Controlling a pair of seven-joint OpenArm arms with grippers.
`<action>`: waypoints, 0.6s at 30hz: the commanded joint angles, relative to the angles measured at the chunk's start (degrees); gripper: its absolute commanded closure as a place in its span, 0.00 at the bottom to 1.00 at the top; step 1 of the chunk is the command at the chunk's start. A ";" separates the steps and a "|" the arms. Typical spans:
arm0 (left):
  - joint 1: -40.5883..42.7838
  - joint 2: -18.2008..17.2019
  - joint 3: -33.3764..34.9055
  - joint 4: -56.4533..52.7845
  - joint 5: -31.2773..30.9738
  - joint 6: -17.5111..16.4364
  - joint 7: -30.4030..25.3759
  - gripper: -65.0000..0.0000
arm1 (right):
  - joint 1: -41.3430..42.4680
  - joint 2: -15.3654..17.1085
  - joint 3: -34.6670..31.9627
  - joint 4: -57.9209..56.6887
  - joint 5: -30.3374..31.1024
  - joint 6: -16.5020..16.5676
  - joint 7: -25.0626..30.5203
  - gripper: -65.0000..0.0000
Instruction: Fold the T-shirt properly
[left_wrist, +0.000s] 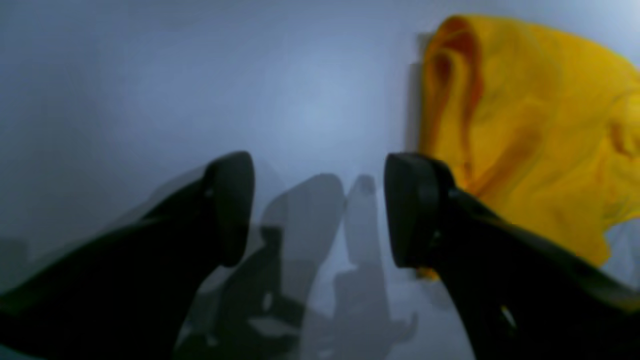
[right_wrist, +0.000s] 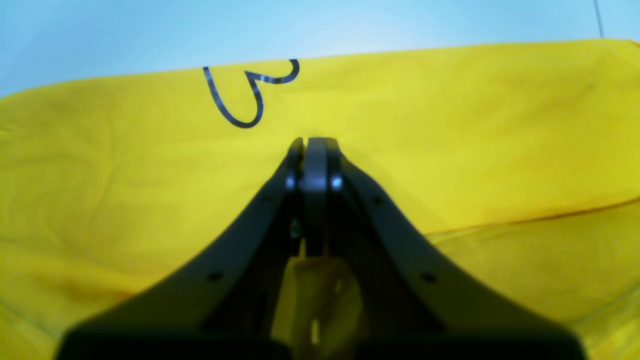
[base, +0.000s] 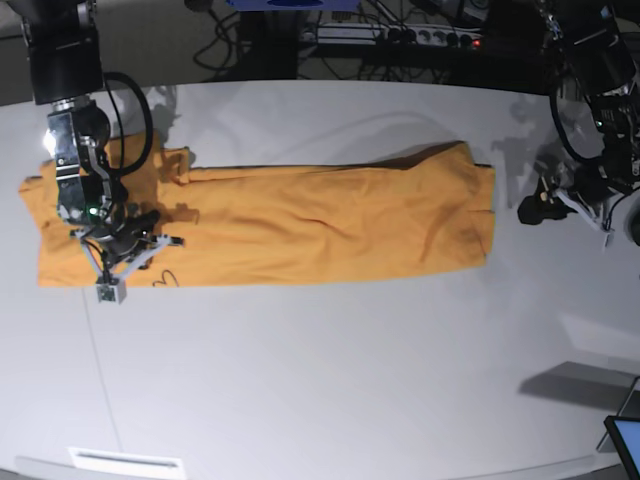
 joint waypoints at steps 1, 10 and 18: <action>-0.55 -1.28 -0.20 0.60 0.10 -0.43 0.46 0.38 | -2.27 0.18 -0.39 -1.92 -0.37 -1.15 -8.94 1.00; -0.20 1.44 -0.11 0.60 -0.34 -0.43 0.73 0.37 | -2.71 0.18 -0.39 -1.83 -0.37 -1.07 -8.94 1.00; -0.20 4.87 -0.11 0.51 -0.25 -0.43 0.81 0.37 | -2.71 0.18 -0.39 -1.83 -0.37 -1.07 -8.94 1.00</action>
